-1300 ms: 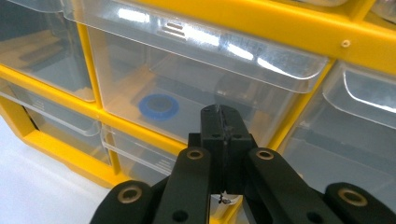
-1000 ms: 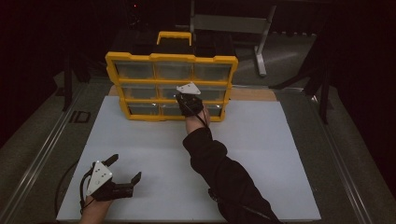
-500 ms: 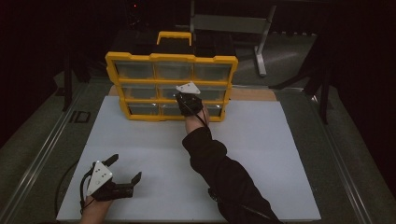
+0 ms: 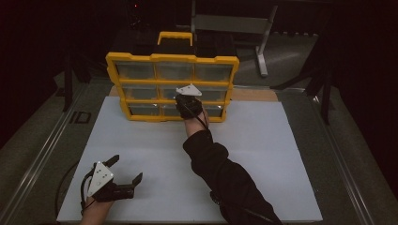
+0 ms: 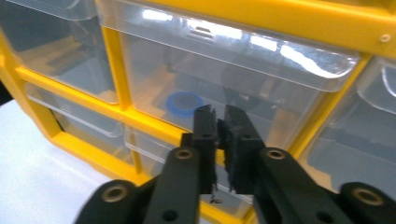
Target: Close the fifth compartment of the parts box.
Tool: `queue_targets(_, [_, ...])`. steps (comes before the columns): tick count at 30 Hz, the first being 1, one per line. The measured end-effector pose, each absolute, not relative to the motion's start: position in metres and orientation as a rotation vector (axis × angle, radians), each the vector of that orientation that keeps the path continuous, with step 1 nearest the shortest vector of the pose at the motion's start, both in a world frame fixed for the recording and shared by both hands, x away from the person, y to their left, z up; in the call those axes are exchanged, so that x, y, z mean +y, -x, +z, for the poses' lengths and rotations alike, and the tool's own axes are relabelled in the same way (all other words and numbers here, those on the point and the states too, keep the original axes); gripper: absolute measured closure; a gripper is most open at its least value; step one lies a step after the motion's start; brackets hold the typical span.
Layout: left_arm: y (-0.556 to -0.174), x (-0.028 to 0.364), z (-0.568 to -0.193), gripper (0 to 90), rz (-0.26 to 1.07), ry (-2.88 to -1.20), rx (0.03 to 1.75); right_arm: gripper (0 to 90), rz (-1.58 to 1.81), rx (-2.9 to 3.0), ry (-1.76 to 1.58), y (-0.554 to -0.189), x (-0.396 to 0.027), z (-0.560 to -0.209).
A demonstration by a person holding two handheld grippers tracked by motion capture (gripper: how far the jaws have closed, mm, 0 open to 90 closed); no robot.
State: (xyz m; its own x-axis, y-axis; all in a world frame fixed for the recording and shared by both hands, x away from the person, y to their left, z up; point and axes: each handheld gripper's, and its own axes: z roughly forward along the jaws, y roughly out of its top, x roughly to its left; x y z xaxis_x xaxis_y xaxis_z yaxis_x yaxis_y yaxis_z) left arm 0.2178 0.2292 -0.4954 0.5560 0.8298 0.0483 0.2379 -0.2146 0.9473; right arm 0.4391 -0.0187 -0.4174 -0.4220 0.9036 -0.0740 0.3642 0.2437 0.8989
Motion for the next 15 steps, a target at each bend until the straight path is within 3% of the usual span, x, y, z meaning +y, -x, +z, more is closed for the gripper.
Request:
queue_targets(2, [-0.2178,0.2290,-0.4954,0.0,0.707,-1.743,0.892,76.3,1.139,1.915,-1.151,-0.4373,-0.0171,-0.4167])
queue_targets(3, [-0.2177,0.2288,-0.4955,0.0,0.708,-1.745,0.890,69.5,1.134,1.905,-1.166,-0.4360,-0.0158,-0.4155])
queue_targets(5, [-0.2175,0.2286,-0.4953,0.0,0.706,-1.744,0.890,67.2,1.136,1.909,-1.169,-0.4358,-0.0157,-0.4150])
queue_targets(8, [-0.2174,0.2286,-0.4953,0.0,0.705,-1.744,0.890,48.7,1.130,1.935,-1.180,-0.4352,-0.0130,-0.4144])
queue_targets(9, [-0.2175,0.2287,-0.4953,0.0,0.705,-1.744,0.890,48.7,1.130,1.935,-1.180,-0.4352,-0.0130,-0.4144])
queue_targets(10, [-0.2174,0.2287,-0.4952,0.0,0.705,-1.745,0.890,38.9,1.147,1.954,-1.187,-0.4354,-0.0125,-0.4143])
queue_targets(13, [-0.2174,0.2286,-0.4951,0.0,0.705,-1.746,0.890,35.2,1.154,1.954,-1.189,-0.4349,-0.0122,-0.4141])
queue_targets(15, [-0.2172,0.2284,-0.4950,0.0,0.705,-1.745,0.890,19.2,1.175,1.973,-1.207,-0.4353,-0.0107,-0.4127])
